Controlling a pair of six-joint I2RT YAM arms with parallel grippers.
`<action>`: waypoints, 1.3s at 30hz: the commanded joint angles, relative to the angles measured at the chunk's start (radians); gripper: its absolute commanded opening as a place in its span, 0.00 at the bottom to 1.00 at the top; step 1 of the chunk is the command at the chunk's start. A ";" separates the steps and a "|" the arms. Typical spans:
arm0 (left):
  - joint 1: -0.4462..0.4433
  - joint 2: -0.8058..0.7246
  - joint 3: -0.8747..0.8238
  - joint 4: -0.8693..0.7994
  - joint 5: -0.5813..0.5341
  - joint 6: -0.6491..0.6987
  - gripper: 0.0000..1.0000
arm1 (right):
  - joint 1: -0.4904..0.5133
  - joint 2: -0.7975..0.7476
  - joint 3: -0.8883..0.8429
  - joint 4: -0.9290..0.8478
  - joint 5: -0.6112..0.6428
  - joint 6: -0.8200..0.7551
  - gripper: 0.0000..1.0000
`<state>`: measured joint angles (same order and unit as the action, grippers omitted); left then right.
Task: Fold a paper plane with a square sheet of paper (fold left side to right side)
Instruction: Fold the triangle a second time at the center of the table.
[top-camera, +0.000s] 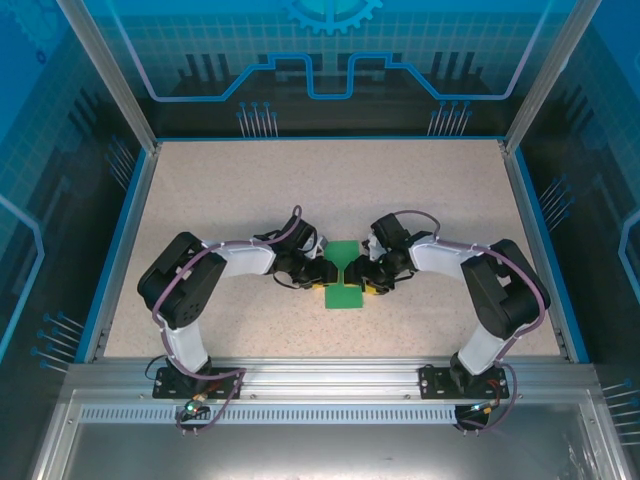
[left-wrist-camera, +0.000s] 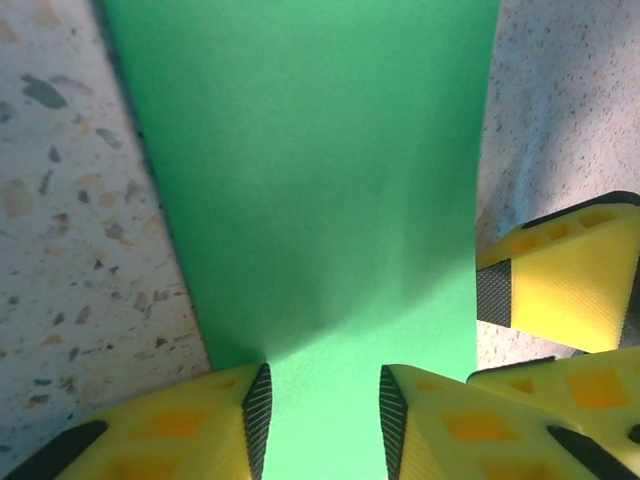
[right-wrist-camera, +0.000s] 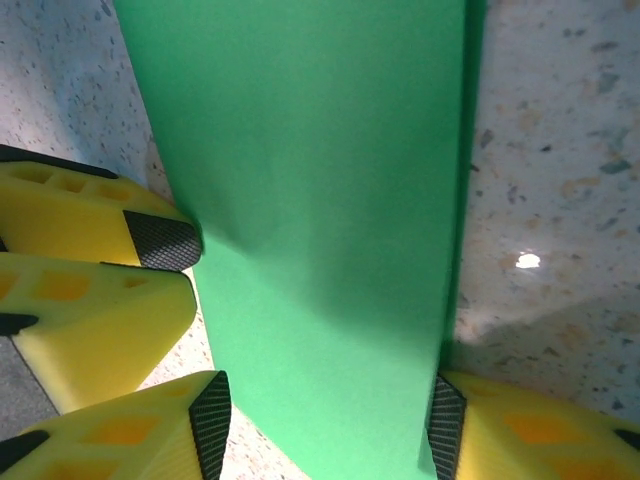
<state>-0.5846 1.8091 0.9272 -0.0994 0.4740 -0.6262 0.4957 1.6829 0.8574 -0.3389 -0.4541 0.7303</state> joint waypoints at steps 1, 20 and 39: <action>-0.004 -0.065 -0.017 -0.005 -0.018 0.024 0.41 | 0.010 -0.005 0.004 0.001 -0.020 0.021 0.56; -0.145 -0.634 -0.264 -0.053 -0.353 0.182 0.51 | -0.069 0.045 0.108 -0.002 -0.102 0.027 0.57; -0.518 -0.350 -0.037 -0.138 -0.735 0.255 0.59 | -0.069 0.066 0.195 -0.025 -0.132 0.073 0.57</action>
<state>-1.0710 1.4033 0.8211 -0.2028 -0.1589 -0.4023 0.4355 1.7504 1.0313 -0.3431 -0.5583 0.7822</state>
